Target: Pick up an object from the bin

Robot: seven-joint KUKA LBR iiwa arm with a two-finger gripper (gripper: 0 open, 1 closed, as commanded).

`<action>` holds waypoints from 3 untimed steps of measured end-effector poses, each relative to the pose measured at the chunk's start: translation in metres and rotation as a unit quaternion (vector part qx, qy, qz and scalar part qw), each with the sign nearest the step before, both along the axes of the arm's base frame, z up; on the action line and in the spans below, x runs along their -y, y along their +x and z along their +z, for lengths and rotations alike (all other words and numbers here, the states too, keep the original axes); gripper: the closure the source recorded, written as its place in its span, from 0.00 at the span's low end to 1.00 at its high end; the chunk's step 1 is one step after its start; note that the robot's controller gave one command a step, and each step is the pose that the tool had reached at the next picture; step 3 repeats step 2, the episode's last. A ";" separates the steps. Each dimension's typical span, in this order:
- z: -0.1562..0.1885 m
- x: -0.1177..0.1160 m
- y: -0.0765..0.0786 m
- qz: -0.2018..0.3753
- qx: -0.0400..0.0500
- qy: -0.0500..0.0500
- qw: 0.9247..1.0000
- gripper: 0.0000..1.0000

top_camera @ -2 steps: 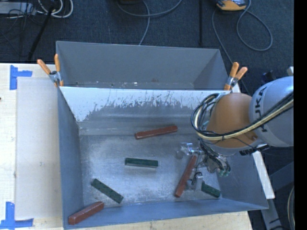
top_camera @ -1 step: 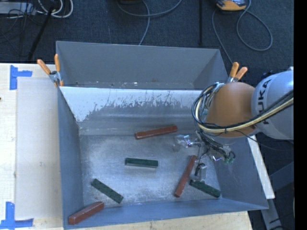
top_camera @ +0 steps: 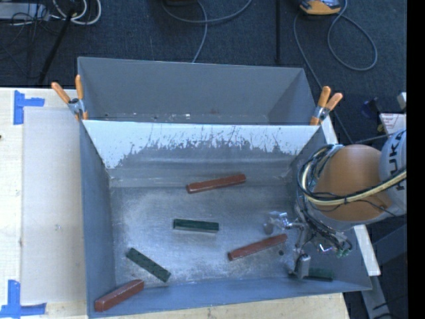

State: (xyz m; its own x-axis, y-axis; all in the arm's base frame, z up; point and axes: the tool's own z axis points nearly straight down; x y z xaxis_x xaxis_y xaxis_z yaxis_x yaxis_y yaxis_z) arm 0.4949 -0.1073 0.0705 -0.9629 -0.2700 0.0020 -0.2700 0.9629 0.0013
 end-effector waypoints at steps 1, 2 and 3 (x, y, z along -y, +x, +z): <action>0.000 -0.003 0.002 0.004 0.001 0.000 1.000 1.00; 0.170 0.046 -0.003 -0.002 0.005 -0.002 1.000 1.00; 0.170 0.046 -0.003 -0.002 0.005 -0.002 1.000 1.00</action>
Offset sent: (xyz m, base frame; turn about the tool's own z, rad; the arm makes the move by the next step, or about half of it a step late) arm 0.0000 0.0000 0.0000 0.0000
